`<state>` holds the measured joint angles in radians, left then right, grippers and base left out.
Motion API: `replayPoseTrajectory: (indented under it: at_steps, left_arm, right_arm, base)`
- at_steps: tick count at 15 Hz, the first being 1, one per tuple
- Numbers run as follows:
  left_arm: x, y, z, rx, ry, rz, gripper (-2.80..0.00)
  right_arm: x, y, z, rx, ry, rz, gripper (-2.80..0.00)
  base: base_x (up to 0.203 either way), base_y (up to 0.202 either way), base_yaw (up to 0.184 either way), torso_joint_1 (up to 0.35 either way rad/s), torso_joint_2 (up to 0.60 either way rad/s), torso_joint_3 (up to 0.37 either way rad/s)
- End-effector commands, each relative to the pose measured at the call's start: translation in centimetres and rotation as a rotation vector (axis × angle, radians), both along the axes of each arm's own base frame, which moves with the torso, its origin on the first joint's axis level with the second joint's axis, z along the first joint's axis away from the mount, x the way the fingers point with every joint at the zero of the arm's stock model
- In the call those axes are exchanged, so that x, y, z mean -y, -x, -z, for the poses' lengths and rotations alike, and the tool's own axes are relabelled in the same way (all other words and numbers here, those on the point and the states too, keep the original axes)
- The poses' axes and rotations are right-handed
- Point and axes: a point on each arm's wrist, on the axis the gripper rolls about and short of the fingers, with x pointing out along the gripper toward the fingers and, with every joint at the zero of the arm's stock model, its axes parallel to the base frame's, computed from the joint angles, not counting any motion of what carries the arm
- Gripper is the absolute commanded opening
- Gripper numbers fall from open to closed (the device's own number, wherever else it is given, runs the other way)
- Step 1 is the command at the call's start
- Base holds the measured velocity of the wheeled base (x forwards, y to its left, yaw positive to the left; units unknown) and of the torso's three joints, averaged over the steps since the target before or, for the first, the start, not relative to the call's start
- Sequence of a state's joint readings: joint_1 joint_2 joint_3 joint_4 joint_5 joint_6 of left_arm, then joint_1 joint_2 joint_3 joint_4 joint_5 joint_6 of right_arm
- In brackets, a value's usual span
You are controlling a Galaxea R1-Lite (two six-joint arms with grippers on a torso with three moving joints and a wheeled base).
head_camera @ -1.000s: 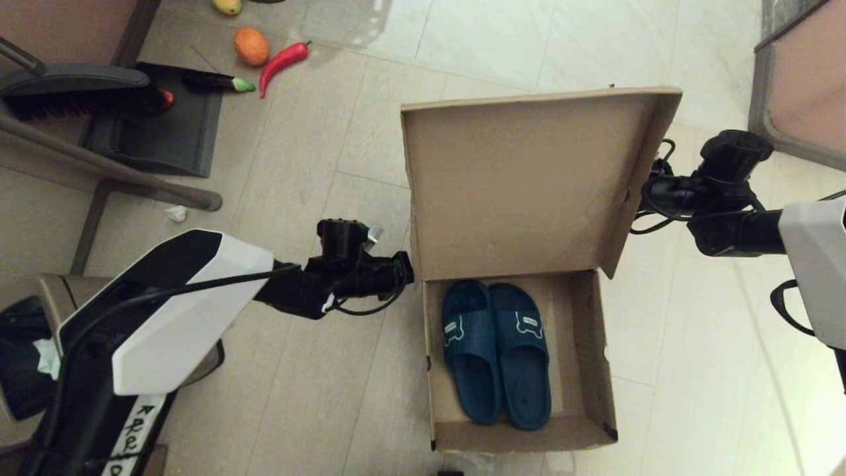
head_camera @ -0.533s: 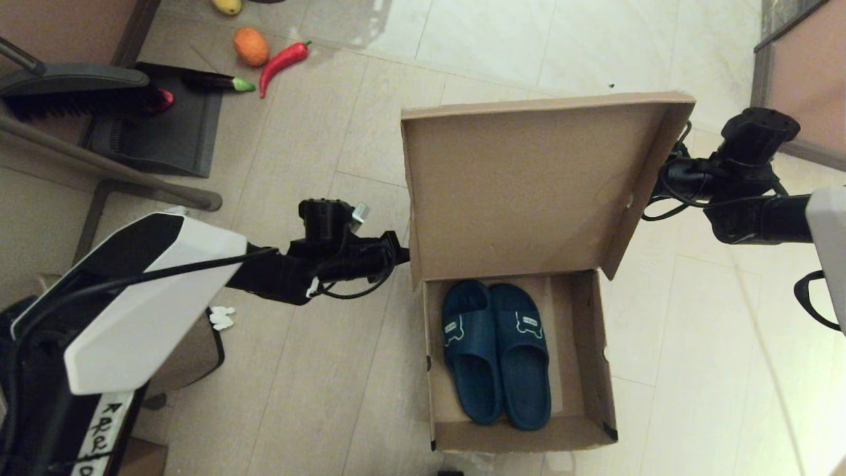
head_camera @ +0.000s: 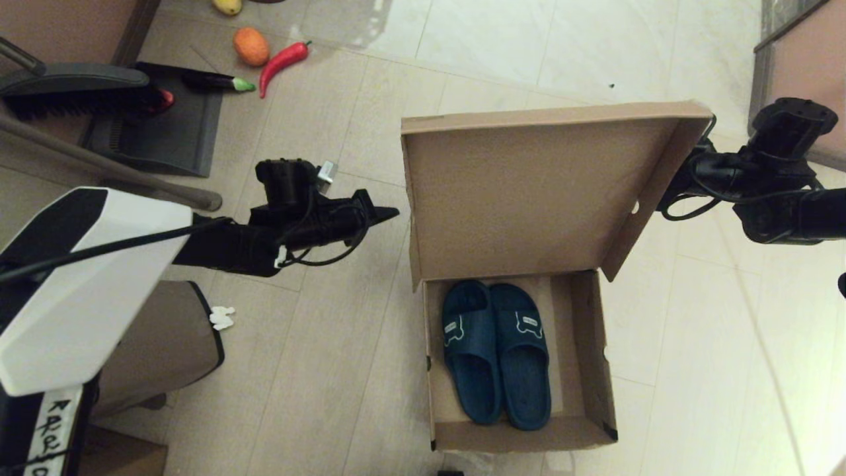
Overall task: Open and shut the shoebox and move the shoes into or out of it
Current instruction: Close the shoe box
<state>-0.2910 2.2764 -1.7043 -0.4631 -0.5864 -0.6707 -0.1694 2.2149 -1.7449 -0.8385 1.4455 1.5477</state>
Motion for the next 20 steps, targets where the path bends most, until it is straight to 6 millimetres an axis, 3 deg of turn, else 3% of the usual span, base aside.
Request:
replayPoseTrajectory:
  at_steps: [1,2,4,8,11,16,20]
  left_arm:
    - [-0.6,-0.8,-2.8,0.084,0.042,-0.016,-2.80]
    - [-0.7,-1.4,-3.7,0.112,0.060,-0.019,-2.80]
    - [-0.5,-2.1,-3.2,0.100,0.066,0.013,-2.80]
    - [0.6,-1.8,-3.0,0.096,0.068,0.047,-2.80]
    - [2.5,-1.1,-3.2,0.119,0.078,0.091,-2.80]
    - [6.6,0.9,-3.8,0.128,0.087,0.180,-2.80]
    - [10.2,3.1,-4.4,0.134,0.097,0.258,-2.80]
  right_arm:
    - [-0.2,1.6,-0.8,0.004,0.005,-0.011,-2.80]
    - [-0.4,2.5,-0.6,-0.003,0.005,-0.015,-2.80]
    - [-0.7,4.2,-0.4,-0.022,0.002,-0.018,-2.80]
    - [-1.3,7.9,0.4,-0.052,-0.001,-0.022,-2.80]
    - [-1.6,10.9,2.1,-0.090,-0.009,-0.017,-2.80]
    - [-0.1,15.9,4.4,-0.131,-0.020,0.060,-2.80]
    - [0.1,18.0,5.2,-0.128,-0.017,0.089,-2.80]
  base:
    - [0.000,0.000,0.000,0.000,0.00,0.000]
    - [0.000,0.000,0.000,0.000,0.00,0.000]
    - [0.000,0.000,0.000,0.000,0.00,0.000]
    - [0.000,0.000,0.000,0.000,0.00,0.000]
    - [0.000,0.000,0.000,0.000,0.00,0.000]
    - [0.000,0.000,0.000,0.000,0.00,0.000]
    - [0.000,0.000,0.000,0.000,0.00,0.000]
